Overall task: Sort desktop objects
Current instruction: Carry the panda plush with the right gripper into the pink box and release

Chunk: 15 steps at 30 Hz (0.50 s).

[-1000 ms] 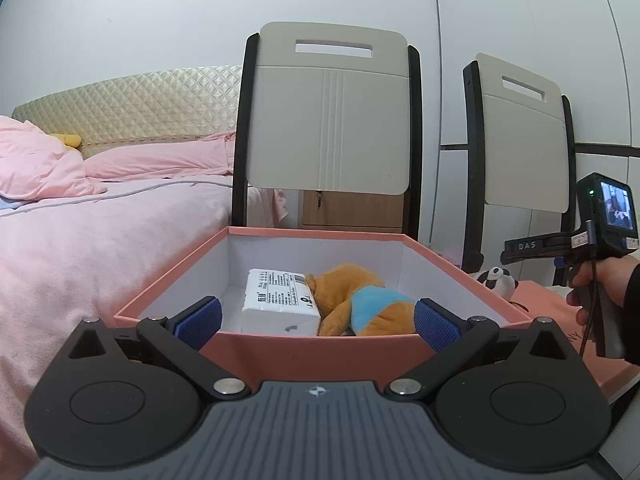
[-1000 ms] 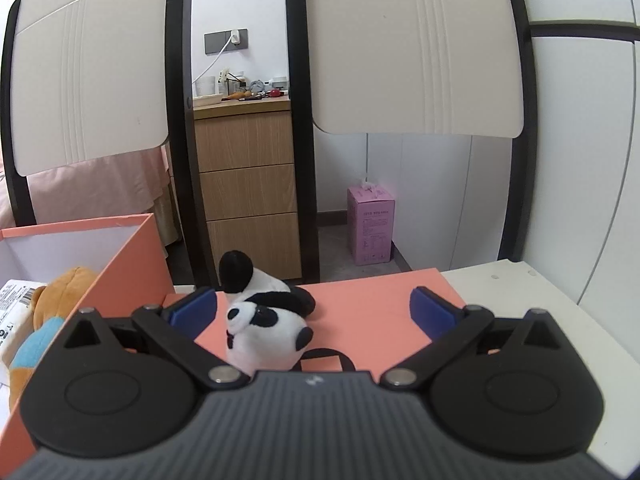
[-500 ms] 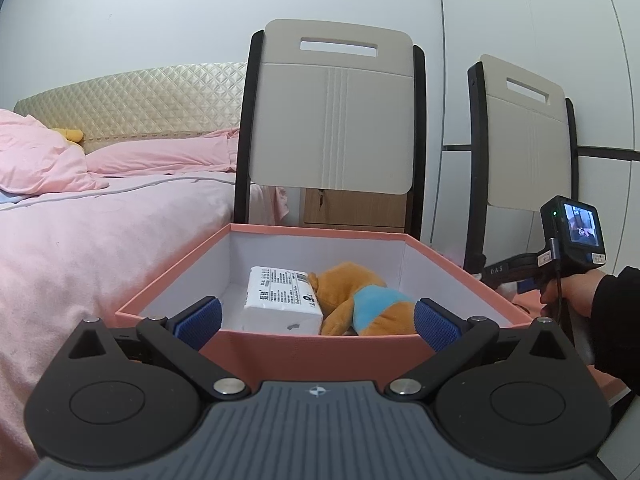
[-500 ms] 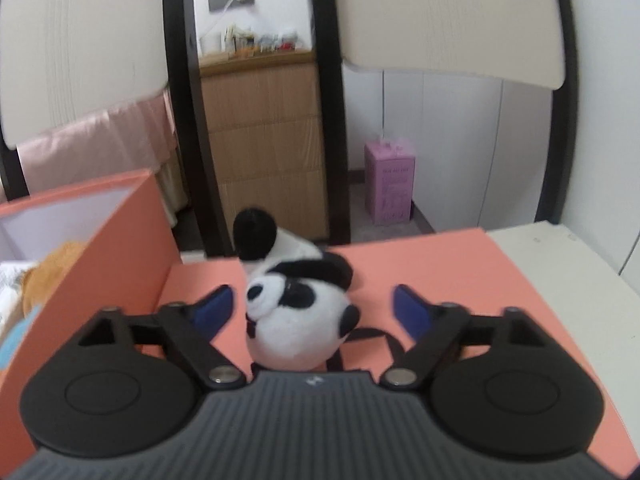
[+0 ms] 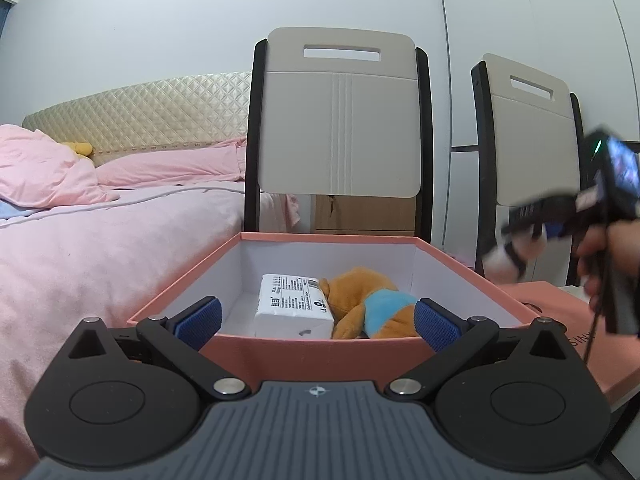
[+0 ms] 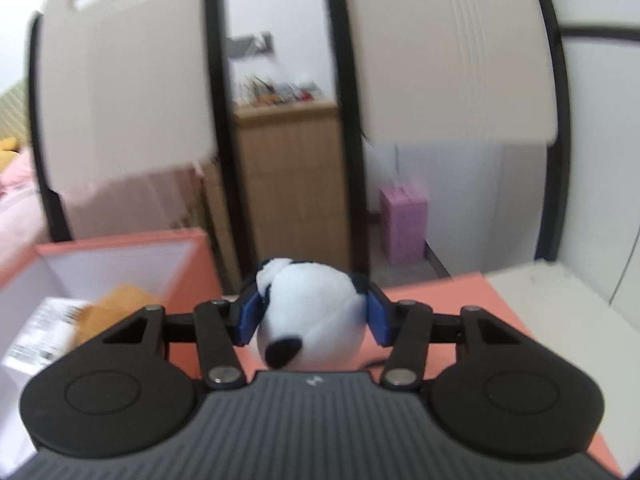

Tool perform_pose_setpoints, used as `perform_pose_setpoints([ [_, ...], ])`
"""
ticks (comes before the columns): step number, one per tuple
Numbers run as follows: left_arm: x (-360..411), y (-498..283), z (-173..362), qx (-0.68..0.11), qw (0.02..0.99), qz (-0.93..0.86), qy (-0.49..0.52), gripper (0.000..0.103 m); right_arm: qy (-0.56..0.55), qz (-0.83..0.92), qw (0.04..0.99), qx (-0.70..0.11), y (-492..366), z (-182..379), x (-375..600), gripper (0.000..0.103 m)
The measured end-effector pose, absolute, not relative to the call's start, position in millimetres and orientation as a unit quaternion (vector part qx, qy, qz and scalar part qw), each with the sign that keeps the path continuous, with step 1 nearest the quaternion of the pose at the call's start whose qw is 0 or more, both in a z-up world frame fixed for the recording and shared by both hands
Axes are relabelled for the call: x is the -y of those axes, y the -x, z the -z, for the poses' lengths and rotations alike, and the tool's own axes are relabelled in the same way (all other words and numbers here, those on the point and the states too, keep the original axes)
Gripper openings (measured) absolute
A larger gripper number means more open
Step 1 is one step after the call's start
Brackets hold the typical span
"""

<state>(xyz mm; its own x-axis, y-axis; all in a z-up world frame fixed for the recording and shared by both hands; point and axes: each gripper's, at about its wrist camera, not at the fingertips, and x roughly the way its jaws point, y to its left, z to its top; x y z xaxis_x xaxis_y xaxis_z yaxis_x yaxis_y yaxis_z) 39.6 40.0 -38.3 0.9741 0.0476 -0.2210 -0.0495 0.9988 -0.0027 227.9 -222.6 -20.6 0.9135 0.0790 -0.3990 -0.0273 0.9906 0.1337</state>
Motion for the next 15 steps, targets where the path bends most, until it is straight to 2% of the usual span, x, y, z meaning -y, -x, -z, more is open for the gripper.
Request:
perform_pose_setpoints([
  [8,-40.2,-38.3,38.3,-0.109,0.994,-0.027,0.003,0.103,-0.112,-0.135,0.974,-0.143,-184.4,-28.2,189.1,0.054],
  [15,-46.9,-37.9,32.1,-0.109,0.992,-0.057,0.000,0.103,-0.118,-0.265,0.937,-0.197,-173.9,-13.6,128.2,0.054],
])
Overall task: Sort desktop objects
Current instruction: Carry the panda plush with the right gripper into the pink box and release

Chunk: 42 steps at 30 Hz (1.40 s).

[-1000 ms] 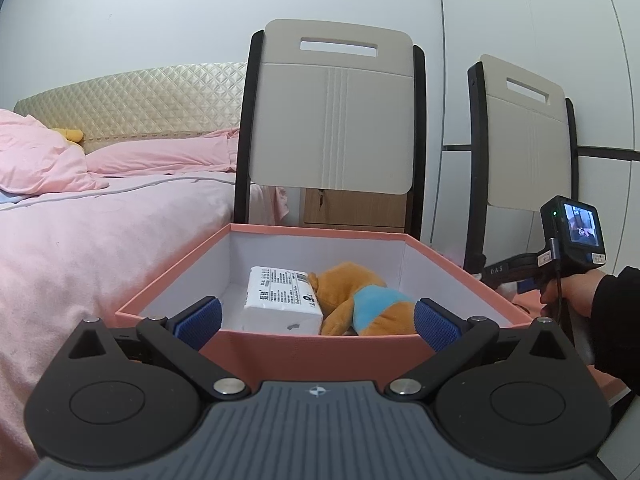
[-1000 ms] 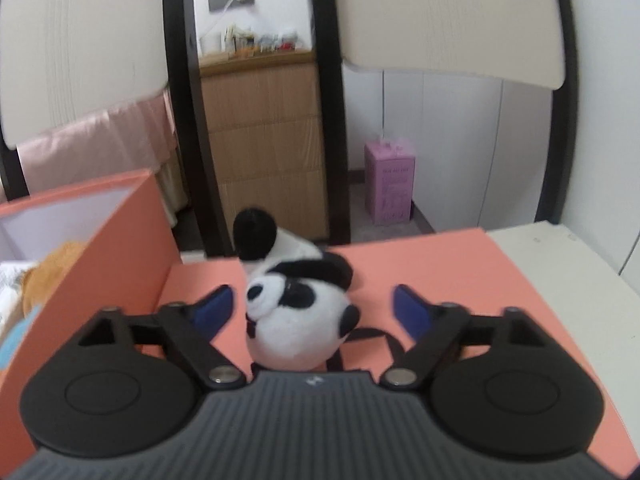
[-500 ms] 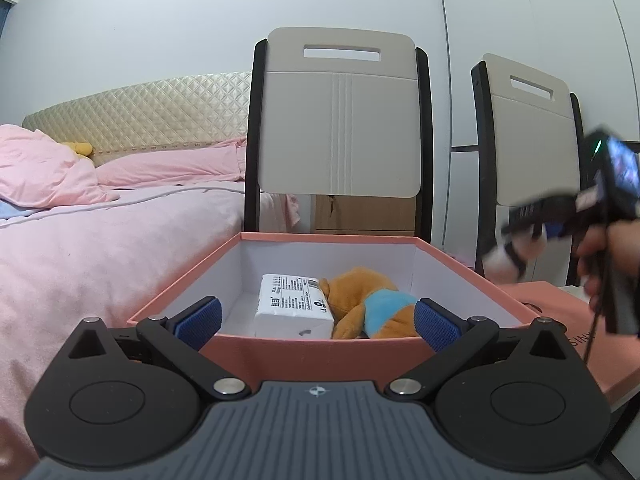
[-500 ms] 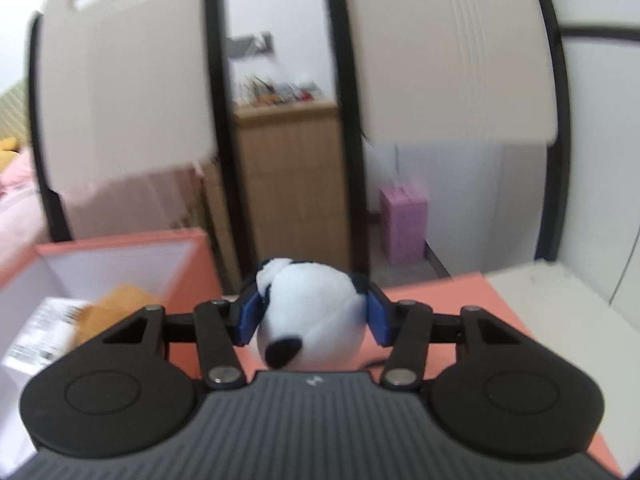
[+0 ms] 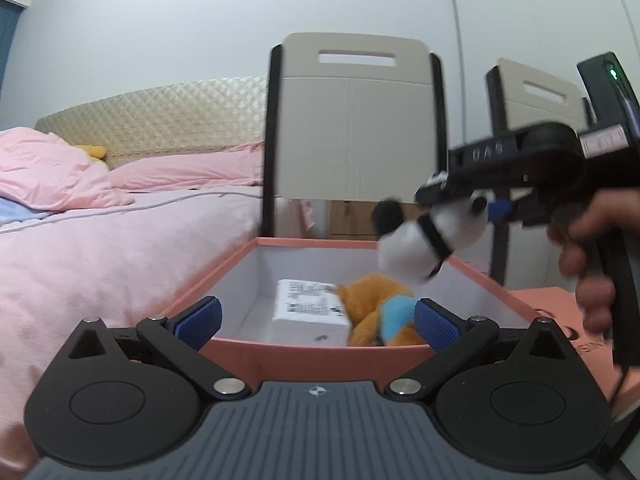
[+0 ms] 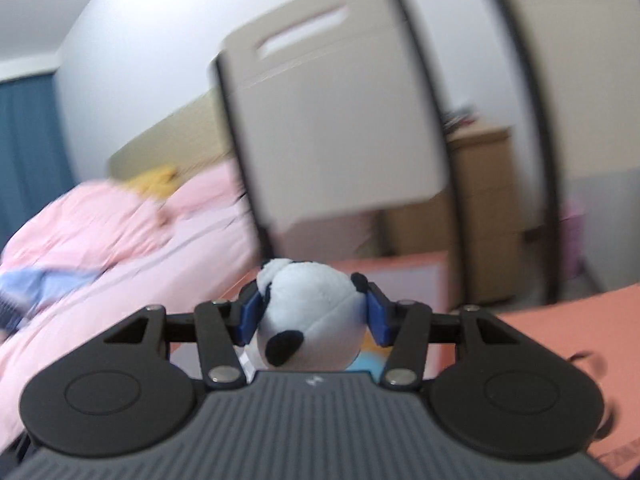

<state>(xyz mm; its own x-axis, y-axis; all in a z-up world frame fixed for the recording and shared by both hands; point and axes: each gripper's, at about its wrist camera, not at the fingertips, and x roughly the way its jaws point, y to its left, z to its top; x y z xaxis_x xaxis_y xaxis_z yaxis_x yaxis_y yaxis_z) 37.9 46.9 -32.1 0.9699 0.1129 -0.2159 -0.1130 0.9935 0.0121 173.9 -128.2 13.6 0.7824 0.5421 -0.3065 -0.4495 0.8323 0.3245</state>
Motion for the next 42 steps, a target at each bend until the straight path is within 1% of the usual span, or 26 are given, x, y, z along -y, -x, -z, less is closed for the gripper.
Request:
perform_pose_setpoints([
  [5,-61.6,-31.4,19.2,-0.087,0.992,-0.094,0.012,0.103,-0.117,-0.301,0.916,-0.239,-173.1,1.9,99.0,0.054],
  [13,-71.0,-33.7,15.1,-0.090,0.991,-0.091,0.032,0.103,-0.090,-0.320,0.908,-0.256,-168.7,16.8,74.2,0.054],
  [18,-70.3,-35.7,16.4,-0.096,0.991,-0.090,0.028,0.103,-0.073,-0.319,0.907,-0.265,-170.8,25.2,72.2,0.057],
  [19,-70.2,-35.6,16.5,-0.095,0.991,-0.088,0.029,0.103,-0.073,-0.321,0.907,-0.264,-170.5,25.9,72.4,0.064],
  [20,-70.3,-35.4,16.3,-0.094,0.991,-0.087,0.029,0.103,-0.073,-0.320,0.908,-0.260,-169.2,25.3,73.8,0.077],
  [21,-69.9,-34.8,16.0,-0.093,0.992,-0.084,0.030,0.103,-0.071,-0.316,0.912,-0.252,-166.7,23.0,76.7,0.083],
  [22,-69.5,-34.2,15.8,-0.092,0.992,-0.082,0.031,0.103,-0.070,-0.311,0.916,-0.243,-164.2,20.7,79.7,0.093],
  [23,-68.7,-33.9,15.9,-0.092,0.992,-0.079,0.032,0.103,-0.070,-0.307,0.920,-0.234,-161.6,17.9,83.1,0.095],
  [34,-57.8,-32.6,19.8,-0.093,0.994,-0.059,0.026,0.103,-0.083,-0.235,0.956,-0.152,-122.5,-10.8,149.9,0.096],
  [36,-55.6,-32.7,20.8,-0.093,0.994,-0.058,0.022,0.103,-0.086,-0.225,0.961,-0.139,-111.8,-12.6,161.4,0.097],
  [38,-53.4,-33.3,22.0,-0.095,0.994,-0.056,0.017,0.103,-0.087,-0.211,0.965,-0.128,-100.2,-12.2,172.3,0.103],
  [42,-50.5,-33.7,23.8,-0.097,0.994,-0.049,0.012,0.103,-0.086,-0.184,0.972,-0.119,-76.4,-8.2,191.4,0.103],
])
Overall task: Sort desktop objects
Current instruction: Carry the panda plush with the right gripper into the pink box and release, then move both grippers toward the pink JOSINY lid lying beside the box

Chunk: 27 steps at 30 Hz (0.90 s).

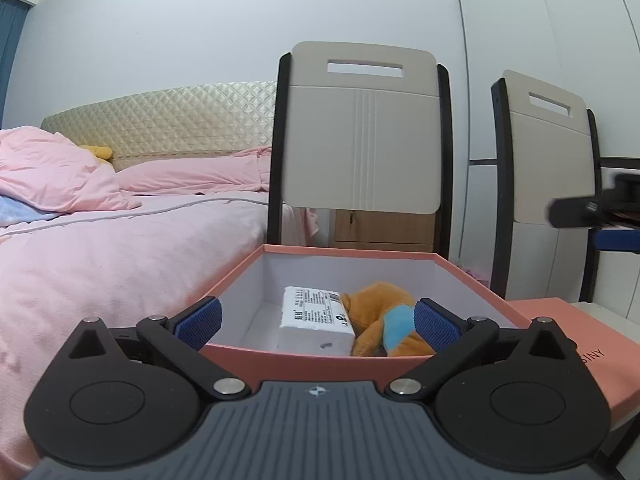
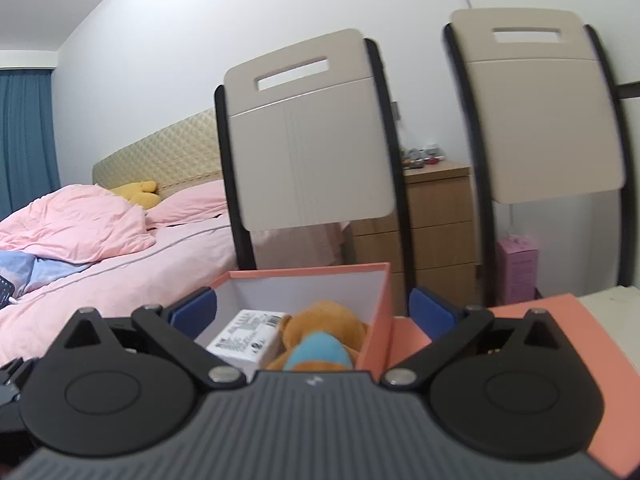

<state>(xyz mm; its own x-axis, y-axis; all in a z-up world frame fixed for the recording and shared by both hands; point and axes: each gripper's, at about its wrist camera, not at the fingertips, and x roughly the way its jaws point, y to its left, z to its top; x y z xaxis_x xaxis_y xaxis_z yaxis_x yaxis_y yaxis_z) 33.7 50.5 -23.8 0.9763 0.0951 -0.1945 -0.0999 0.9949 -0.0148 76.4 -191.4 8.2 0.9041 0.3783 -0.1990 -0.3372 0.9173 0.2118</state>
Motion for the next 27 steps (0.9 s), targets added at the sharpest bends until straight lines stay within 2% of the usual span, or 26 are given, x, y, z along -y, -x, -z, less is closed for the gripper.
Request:
perform_pose_setpoints([
  [11,-44.1,-29.9,25.5,-0.094,0.995,-0.030,0.028,0.103,-0.047,-0.103,0.987,-0.111,-12.1,5.7,235.5,0.103],
  [27,-34.3,-29.1,31.8,-0.088,0.996,-0.027,0.015,0.103,-0.066,-0.072,0.991,-0.087,-13.2,33.0,251.5,0.103],
])
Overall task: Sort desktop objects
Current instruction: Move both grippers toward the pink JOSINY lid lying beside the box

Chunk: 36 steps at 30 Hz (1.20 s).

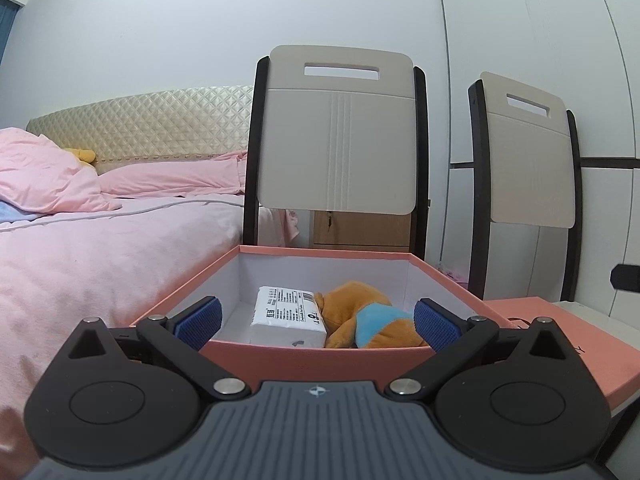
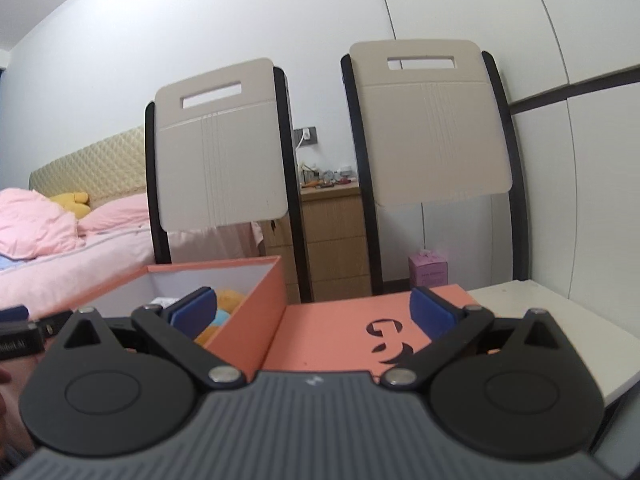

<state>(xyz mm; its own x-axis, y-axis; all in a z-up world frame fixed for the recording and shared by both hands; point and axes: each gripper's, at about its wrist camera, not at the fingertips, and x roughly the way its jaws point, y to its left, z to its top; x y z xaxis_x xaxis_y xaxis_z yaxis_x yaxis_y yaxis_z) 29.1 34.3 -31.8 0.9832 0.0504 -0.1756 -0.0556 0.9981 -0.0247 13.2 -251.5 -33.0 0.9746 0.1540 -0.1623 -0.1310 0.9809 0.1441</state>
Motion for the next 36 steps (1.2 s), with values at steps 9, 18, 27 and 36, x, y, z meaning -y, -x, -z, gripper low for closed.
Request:
perform_pose_setpoints([
  [9,-36.2,-29.2,31.7,-0.087,0.996,-0.032,0.021,0.103,-0.066,-0.072,0.991,-0.094,-15.0,34.4,251.1,0.103],
  [18,-35.5,-32.3,34.9,-0.093,0.995,-0.028,0.026,0.103,-0.068,-0.071,0.990,-0.099,-14.0,36.2,251.0,0.103],
  [27,-35.7,-32.4,36.9,-0.092,0.994,-0.033,0.040,0.103,-0.077,-0.075,0.989,-0.097,-12.7,33.6,254.5,0.103],
  [36,-31.5,-13.3,32.4,-0.085,0.986,-0.020,0.144,0.103,-0.093,-0.089,0.986,-0.104,-14.5,28.5,258.6,0.103],
])
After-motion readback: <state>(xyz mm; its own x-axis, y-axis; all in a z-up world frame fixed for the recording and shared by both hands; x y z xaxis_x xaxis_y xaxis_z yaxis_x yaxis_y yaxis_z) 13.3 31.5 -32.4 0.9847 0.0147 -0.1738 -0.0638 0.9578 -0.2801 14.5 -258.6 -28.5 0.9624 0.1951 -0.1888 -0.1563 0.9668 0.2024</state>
